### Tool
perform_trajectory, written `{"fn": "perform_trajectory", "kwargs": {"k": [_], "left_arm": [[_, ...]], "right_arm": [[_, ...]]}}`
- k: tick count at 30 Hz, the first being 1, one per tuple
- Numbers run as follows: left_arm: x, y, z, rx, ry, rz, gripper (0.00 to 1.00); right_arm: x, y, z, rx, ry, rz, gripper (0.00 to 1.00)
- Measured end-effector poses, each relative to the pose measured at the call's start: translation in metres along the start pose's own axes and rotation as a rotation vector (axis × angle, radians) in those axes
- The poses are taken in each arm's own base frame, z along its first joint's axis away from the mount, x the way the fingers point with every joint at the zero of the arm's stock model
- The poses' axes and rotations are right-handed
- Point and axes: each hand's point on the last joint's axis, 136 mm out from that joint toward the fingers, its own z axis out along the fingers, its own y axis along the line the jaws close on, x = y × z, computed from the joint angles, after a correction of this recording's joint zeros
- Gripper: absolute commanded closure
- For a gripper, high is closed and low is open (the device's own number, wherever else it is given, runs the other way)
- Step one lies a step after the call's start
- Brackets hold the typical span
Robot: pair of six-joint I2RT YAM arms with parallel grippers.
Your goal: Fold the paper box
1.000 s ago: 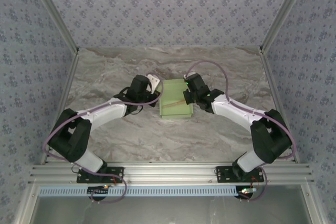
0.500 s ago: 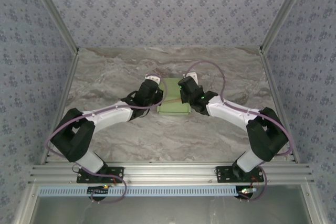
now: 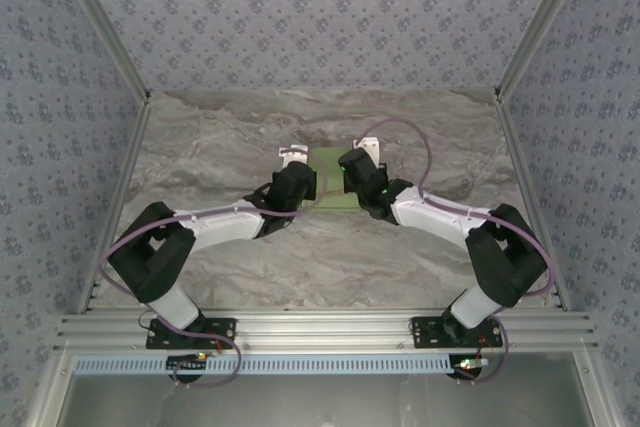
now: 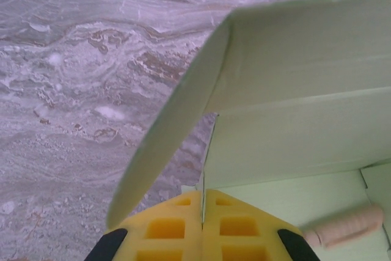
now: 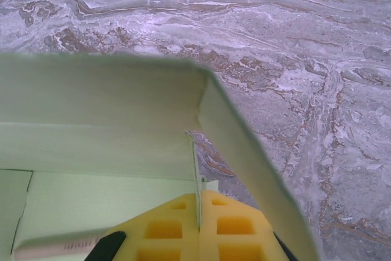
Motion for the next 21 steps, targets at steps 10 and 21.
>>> {"fn": "perform_trajectory", "kwargs": {"k": [10,21], "left_arm": [[0.007,0.002,0.009,-0.055,-0.052,-0.003,0.99],[0.024,-0.002,0.003,-0.069,-0.094,0.005,0.99]], "right_arm": [[0.002,0.003,0.008,0.003,-0.011,0.009,0.96],[0.02,0.0,0.014,-0.003,-0.005,0.053,0.96]]}}
